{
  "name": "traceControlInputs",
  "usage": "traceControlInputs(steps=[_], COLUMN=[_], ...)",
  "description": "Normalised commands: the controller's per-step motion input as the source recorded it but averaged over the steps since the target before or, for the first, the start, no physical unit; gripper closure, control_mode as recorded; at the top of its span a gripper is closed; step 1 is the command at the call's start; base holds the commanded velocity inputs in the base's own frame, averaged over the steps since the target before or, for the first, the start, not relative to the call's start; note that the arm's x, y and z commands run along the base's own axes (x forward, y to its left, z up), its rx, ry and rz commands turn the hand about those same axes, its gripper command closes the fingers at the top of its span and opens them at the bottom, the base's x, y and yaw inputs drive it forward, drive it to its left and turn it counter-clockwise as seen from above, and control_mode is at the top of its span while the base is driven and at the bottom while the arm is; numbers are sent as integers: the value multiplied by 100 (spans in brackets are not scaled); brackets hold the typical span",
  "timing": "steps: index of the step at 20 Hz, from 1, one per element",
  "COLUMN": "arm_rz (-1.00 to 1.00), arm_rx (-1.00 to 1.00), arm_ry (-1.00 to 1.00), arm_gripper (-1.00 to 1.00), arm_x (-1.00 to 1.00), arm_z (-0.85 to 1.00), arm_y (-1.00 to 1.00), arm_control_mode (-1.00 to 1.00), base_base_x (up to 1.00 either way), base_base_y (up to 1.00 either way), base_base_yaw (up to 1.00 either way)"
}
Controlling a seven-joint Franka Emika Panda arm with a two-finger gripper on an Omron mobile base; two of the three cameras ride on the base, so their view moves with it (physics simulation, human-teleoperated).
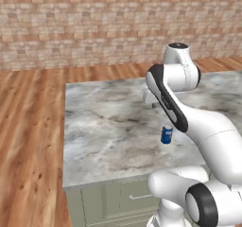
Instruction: Pick the can from the counter and place it in the open cabinet.
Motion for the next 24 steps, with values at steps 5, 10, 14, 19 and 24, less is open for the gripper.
traceControlInputs(steps=[5,10,14,19,24], arm_rz=[0,0,0,0,0], arm_rx=[0,1,3,2,1], arm_ry=[0,0,0,0,0], arm_gripper=[-100,-100,-100,-100,-100], arm_x=[-4,-11,-2,0,0], arm_z=[-7,-26,-27,-27,-34], arm_y=[-1,-33,-34,-19,0], arm_control_mode=[-100,-100,-100,-100,-100], base_base_x=[0,0,0,0,0], base_base_y=[0,0,0,0,0], base_base_yaw=[0,0,0,0,0])
